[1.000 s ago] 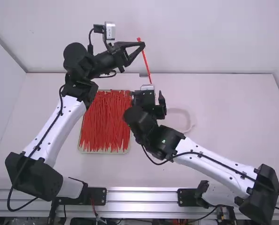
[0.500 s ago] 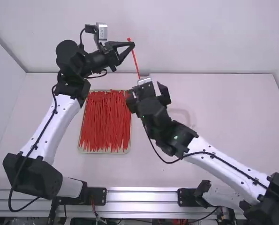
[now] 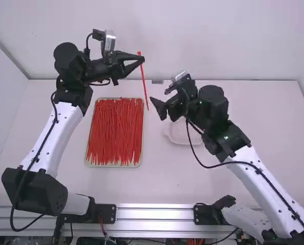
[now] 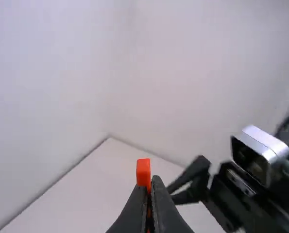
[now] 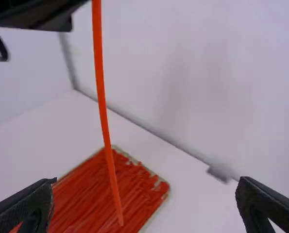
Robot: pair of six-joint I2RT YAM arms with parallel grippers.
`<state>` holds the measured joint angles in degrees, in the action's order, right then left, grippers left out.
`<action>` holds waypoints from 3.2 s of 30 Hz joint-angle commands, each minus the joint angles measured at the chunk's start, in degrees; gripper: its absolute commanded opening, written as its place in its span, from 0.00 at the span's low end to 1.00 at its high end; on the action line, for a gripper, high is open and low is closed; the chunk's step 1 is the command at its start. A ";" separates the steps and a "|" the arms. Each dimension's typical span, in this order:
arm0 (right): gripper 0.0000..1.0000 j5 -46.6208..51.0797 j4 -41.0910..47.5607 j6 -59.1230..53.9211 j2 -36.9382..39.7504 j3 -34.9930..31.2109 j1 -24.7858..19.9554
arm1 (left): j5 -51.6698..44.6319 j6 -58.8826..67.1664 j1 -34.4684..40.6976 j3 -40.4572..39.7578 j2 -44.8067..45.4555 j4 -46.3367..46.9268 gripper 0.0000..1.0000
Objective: Fasten the cable tie
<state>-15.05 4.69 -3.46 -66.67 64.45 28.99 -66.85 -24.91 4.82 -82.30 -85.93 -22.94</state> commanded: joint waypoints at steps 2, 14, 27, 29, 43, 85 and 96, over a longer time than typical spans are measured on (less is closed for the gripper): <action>0.99 -21.35 -0.26 -0.02 0.00 1.97 -4.50 | -9.07 2.43 -0.33 -1.31 0.48 -1.70 0.02; 0.98 -36.50 -0.44 0.42 -4.37 1.90 -13.40 | -11.82 1.25 -0.33 -1.31 0.48 -1.36 0.02; 0.98 -38.86 2.49 4.92 -8.74 1.88 -14.51 | -14.53 5.27 -0.33 -1.27 0.48 4.33 0.02; 0.98 -41.33 2.67 3.54 -8.76 1.88 -14.97 | -15.80 5.18 -0.33 -1.27 0.48 4.31 0.02; 0.98 -62.95 3.26 -19.61 -8.76 1.68 -15.58 | -17.81 2.03 -0.35 -1.27 0.48 4.76 0.02; 0.98 -59.10 0.48 -86.66 -9.07 -5.86 -11.65 | -10.56 -16.48 -4.90 -2.36 -3.19 2.97 0.02; 0.98 -61.70 0.22 -102.88 -9.07 -7.45 -11.69 | -14.71 -31.08 -4.74 -11.47 -15.41 2.91 0.02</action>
<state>-75.31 5.08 -100.71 -75.57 57.52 17.23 -79.11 -50.02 0.34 -91.07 -100.27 -19.84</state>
